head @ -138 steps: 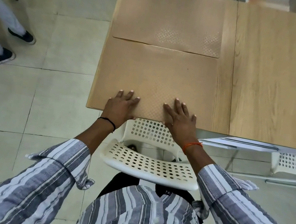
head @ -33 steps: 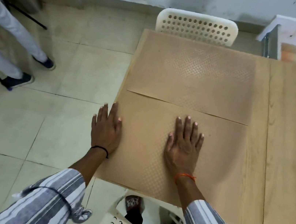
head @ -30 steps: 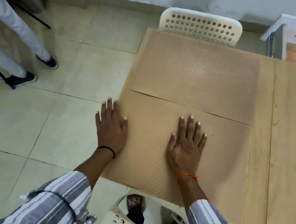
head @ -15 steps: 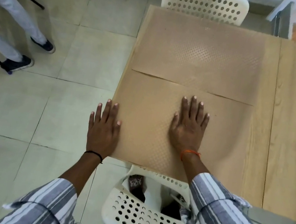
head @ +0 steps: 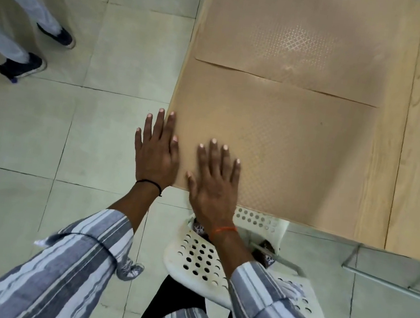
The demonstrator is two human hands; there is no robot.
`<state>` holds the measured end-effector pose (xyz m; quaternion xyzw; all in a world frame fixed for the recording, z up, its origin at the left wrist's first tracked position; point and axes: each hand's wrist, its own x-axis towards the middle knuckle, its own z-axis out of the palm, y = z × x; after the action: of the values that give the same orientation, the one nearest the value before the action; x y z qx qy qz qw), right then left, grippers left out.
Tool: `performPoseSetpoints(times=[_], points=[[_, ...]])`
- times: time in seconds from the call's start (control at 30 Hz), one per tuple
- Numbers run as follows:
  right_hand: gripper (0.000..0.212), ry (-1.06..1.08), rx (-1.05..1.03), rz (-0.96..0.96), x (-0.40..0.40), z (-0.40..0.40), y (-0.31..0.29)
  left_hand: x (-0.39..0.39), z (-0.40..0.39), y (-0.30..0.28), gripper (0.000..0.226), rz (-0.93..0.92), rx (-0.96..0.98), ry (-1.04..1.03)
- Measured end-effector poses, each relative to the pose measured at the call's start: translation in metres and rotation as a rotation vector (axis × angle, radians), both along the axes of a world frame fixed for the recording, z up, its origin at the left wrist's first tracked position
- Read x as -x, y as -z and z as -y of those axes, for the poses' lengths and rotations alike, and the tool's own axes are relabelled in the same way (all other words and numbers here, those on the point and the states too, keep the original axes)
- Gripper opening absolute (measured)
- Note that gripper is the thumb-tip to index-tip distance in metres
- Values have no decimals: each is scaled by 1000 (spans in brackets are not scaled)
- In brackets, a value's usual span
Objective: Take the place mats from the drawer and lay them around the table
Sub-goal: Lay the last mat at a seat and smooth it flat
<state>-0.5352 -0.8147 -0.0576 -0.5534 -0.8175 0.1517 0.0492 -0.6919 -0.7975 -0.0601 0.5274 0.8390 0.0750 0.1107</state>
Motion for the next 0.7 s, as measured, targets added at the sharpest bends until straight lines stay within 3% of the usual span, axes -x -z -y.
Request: performPoseSetpoints(times=[0.23,0.43,0.6,0.7], points=[[70,141,-30,180,-111,-23,0,1,0,0,56,12,-32,27],[71,344,-10,194,-187,-22,-2,-2,0,-5,59,-62,-139,124],[75,455,22,105,-171,-17,-6,-6,-6,-7,64,-26,-273,449],[75,263,-11,76,-130,-6,-13,-7,-6,-11,63,25,-244,464]])
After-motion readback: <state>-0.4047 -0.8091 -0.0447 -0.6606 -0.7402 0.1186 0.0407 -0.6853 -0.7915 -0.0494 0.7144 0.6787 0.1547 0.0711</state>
